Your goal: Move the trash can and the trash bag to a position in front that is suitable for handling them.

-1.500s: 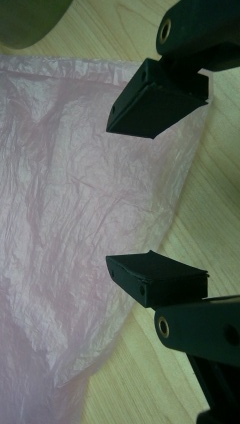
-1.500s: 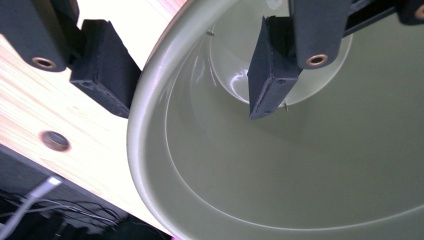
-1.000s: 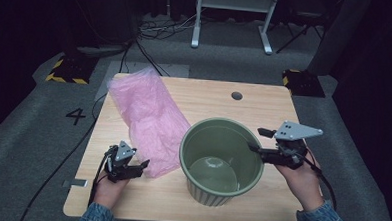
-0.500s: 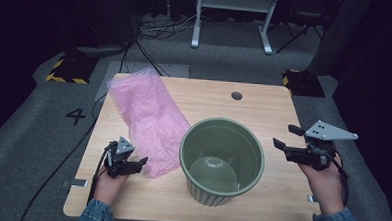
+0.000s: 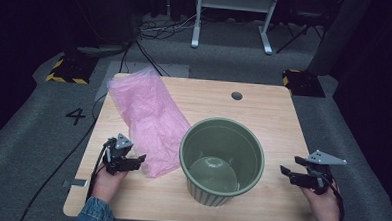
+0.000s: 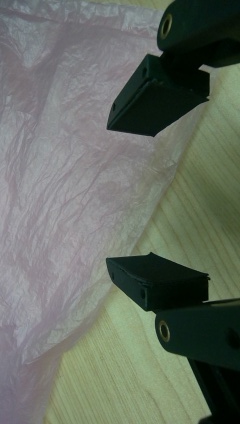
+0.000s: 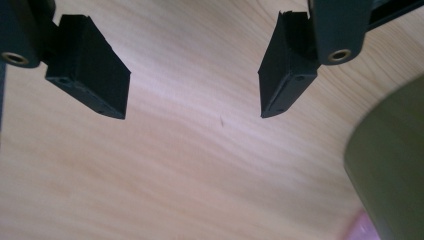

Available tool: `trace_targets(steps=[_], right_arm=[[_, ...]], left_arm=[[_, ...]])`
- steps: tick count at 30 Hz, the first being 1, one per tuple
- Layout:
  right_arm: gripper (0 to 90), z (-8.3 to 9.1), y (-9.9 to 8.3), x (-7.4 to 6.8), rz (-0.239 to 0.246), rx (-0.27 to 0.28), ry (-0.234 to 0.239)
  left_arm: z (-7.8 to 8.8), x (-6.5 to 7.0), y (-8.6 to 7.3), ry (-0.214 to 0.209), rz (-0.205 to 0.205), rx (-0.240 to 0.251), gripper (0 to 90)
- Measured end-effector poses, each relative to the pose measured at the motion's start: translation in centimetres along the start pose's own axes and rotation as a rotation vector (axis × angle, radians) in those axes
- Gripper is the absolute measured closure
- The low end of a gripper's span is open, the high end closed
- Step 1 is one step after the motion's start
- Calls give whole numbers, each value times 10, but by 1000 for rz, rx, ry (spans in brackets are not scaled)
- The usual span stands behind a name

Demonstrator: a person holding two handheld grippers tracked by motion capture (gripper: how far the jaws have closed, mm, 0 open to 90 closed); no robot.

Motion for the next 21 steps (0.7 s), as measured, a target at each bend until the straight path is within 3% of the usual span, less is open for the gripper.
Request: trace_targets(steps=[5,10,12,16,21], right_arm=[[293,-15,-24,3,1,-55,-35],[309,-24,-38,3,-6,-85,-40],[303,-30,-44,1,1,-98,-42],[300,-36,-43,-1,-35,-65,-23],[270,-39,-44,2,-35,-16,1]], left_arm=[[-1,-6,4,-4,23,-7,327],[-4,-9,6,-7,50,-22,333],[-5,-10,8,-33,87,-21,333],[-3,-16,14,-13,98,-26,334],[-3,-28,23,31,96,-38,333]])
Point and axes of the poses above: each handheld gripper's, and its own axes: z roughly backward along the jaws, y roughly out of its top, x roughly to its right, the point moved 6 cm from there along -z, roughly forward along the jaws, and after that the axes turned 3 degrees about -y, right-handed, at the moved point
